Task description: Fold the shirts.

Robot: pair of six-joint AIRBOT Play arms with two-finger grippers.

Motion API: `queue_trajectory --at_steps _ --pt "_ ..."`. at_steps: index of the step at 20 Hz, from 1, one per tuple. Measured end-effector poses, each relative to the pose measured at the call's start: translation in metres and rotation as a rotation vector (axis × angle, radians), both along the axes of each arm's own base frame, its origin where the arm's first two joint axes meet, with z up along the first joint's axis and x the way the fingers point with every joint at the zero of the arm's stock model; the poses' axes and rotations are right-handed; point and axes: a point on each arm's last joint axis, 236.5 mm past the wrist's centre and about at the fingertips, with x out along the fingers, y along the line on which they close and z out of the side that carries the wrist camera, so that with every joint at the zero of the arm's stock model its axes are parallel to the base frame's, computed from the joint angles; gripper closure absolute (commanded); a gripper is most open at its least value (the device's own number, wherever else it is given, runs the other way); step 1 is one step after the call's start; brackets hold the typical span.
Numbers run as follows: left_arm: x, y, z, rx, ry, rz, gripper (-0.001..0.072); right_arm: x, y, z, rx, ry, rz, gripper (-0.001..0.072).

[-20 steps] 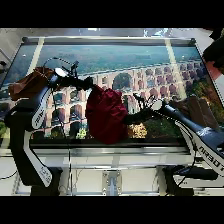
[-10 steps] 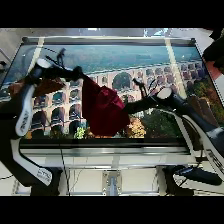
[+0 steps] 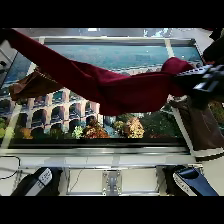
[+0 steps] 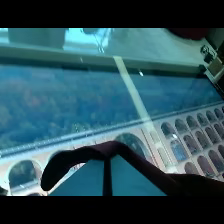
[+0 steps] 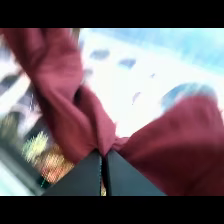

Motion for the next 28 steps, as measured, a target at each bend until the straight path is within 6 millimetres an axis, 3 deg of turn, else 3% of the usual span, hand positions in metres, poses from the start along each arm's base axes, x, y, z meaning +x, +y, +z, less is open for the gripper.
queue_trajectory --at_steps 3,5,7,9,11,13,16,18,20,22,23,25,27,28 --pt "-0.055 -0.003 0.044 0.11 -0.157 0.083 0.0696 -0.022 -0.01 0.038 0.016 -0.109 -0.027 0.0701" --pt "-0.071 0.005 0.051 0.16 -0.187 0.149 0.0696 -0.021 -0.019 0.045 0.0 -0.135 -0.065 0.0702" --pt "-0.069 0.012 0.037 0.163 -0.142 0.171 0.0696 -0.006 -0.025 0.03 -0.034 -0.088 -0.094 0.0702" --pt "-0.053 0.016 -0.002 0.128 -0.024 0.148 0.0696 0.022 -0.023 -0.015 -0.086 0.057 -0.1 0.0702" --pt "-0.03 0.018 -0.061 0.075 0.139 0.108 0.0696 0.054 -0.018 -0.077 -0.134 0.235 -0.096 0.0702" --pt "-0.011 0.013 -0.137 0.026 0.331 0.054 0.0696 0.084 -0.012 -0.147 -0.175 0.415 -0.093 0.0701" --pt "0.01 0.001 -0.266 -0.024 0.595 0.022 0.0696 0.129 -0.002 -0.241 -0.19 0.594 -0.104 0.0701" --pt "0.019 -0.003 -0.347 -0.03 0.704 0.058 0.0696 0.165 0.008 -0.293 -0.157 0.638 -0.133 0.07" --pt "0.029 0.001 -0.408 -0.039 0.761 0.13 0.0696 0.203 0.018 -0.333 -0.084 0.637 -0.181 0.07" --pt "0.038 0.006 -0.449 -0.041 0.782 0.194 0.0695 0.237 0.025 -0.359 0.005 0.609 -0.243 0.0697" --pt "0.044 0.009 -0.462 -0.047 0.783 0.225 0.0695 0.252 0.026 -0.366 0.048 0.583 -0.279 0.0631" --pt "0.056 0.015 -0.475 -0.061 0.757 0.277 0.0663 0.278 0.023 -0.366 0.112 0.519 -0.337 0.0204" --pt "0.075 0.022 -0.468 -0.076 0.701 0.316 0.0165 0.298 0.021 -0.351 0.148 0.451 -0.363 0.0184" --pt "0.086 0.026 -0.455 -0.084 0.659 0.332 0.0107 0.307 0.02 -0.336 0.15 0.41 -0.362 0.0188"
